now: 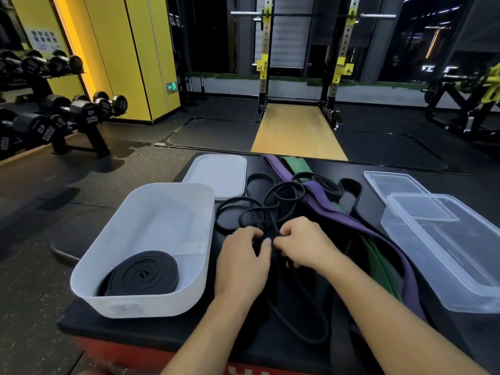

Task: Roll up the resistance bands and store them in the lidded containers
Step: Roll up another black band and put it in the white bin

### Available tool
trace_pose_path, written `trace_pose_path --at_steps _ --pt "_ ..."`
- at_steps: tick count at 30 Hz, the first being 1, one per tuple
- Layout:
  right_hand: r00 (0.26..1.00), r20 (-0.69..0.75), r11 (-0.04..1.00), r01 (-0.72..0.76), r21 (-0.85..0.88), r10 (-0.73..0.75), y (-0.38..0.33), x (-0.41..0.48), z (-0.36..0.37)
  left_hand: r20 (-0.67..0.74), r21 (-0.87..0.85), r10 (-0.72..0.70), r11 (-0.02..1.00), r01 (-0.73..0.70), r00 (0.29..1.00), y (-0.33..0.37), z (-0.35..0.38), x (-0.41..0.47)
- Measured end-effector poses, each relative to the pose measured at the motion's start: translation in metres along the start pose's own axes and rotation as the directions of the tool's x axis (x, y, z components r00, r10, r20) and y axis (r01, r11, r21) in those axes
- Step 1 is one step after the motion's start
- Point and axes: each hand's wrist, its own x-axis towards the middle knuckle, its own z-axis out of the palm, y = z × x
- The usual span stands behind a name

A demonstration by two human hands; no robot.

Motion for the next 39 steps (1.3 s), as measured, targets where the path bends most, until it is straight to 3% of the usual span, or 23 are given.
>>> trace_pose_path --at_steps 4,10,14,18,21,24,28,33,36,39 --pt "0.982 0.137 0.991 0.130 0.017 -0.131 0.003 -0.009 -0.004 0.045 -0.010 -0.101 0.995 0.102 0.994 0.007 -0.002 0.011" --pt "0.975 0.070 0.971 0.202 0.131 -0.212 0.012 -0.008 0.004 0.134 -0.057 -0.080 0.994 0.088 0.988 0.010 -0.005 0.011" --pt "0.942 0.113 0.941 0.297 0.161 -0.317 0.016 -0.005 0.003 0.125 -0.091 -0.084 0.991 0.096 0.989 0.014 -0.005 0.010" --pt "0.982 0.021 0.908 0.167 0.384 -0.189 0.022 0.003 0.004 0.047 -0.114 -0.148 0.982 0.153 0.988 0.010 0.002 0.015" --pt "1.000 -0.020 0.797 0.010 0.603 0.003 0.019 0.011 0.005 0.023 -0.058 -0.173 0.983 0.174 0.985 0.007 0.007 0.017" --pt "0.997 -0.007 0.824 -0.057 0.563 0.074 0.016 0.023 0.007 0.004 -0.084 -0.205 0.975 0.204 0.979 0.009 0.006 0.022" --pt "0.999 -0.040 0.874 -0.005 0.486 0.027 0.016 0.025 0.014 0.006 -0.108 -0.214 0.971 0.213 0.977 0.014 0.007 0.021" --pt "0.998 -0.013 0.633 0.052 0.773 -0.065 0.021 0.017 0.002 0.051 -0.355 -0.002 0.935 0.020 0.999 0.009 0.007 0.015" --pt "0.997 -0.023 0.491 0.056 0.870 -0.071 0.025 0.016 -0.002 0.116 -0.393 0.068 0.919 -0.017 0.991 0.006 0.007 0.016" --pt "0.995 0.006 0.412 0.036 0.911 -0.101 0.029 0.014 -0.004 0.207 -0.358 0.093 0.934 -0.013 0.974 0.004 0.006 0.019"
